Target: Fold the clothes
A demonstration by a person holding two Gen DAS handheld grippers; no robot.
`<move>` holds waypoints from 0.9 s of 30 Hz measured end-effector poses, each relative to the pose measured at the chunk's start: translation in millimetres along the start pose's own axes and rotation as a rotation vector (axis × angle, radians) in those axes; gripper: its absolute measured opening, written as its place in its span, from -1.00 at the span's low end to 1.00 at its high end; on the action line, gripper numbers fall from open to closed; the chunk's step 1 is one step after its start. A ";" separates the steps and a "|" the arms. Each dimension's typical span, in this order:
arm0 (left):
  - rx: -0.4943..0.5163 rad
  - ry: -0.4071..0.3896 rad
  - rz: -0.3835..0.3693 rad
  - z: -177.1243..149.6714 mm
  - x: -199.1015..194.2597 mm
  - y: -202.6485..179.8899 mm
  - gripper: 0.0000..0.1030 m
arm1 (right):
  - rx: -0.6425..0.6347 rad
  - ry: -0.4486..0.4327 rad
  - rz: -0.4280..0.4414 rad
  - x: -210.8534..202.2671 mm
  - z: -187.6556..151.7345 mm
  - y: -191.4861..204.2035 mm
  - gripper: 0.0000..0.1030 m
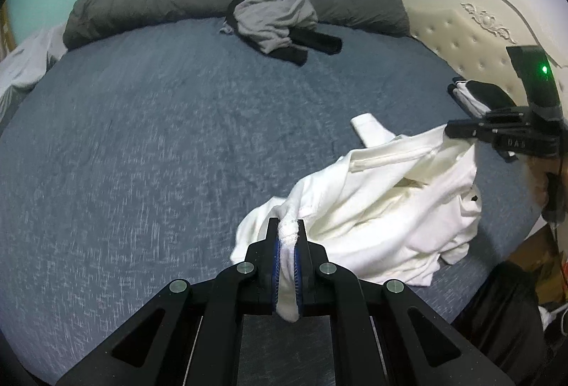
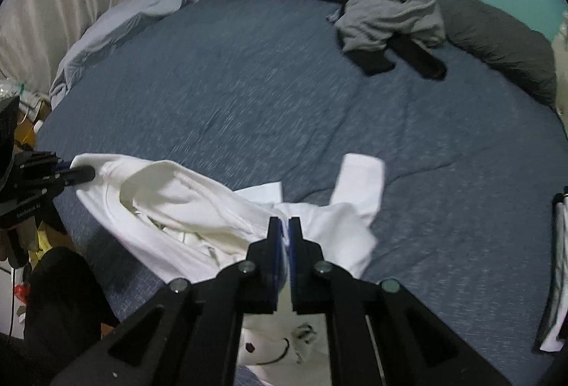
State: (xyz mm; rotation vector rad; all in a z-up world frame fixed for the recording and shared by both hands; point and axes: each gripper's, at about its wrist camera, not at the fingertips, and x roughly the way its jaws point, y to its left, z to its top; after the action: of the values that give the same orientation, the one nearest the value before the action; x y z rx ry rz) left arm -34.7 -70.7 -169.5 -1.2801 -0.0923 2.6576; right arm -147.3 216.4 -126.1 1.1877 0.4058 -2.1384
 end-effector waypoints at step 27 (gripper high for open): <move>0.074 -0.115 0.018 55.4 -8.7 -82.1 -0.87 | 0.122 -0.127 -0.096 -61.6 -18.7 -73.3 -0.93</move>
State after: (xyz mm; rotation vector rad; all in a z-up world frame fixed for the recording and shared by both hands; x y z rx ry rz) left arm -60.9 9.6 -116.9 -1.1116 0.0014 2.7211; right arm -161.2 304.9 -87.6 1.1102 0.2852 -2.3357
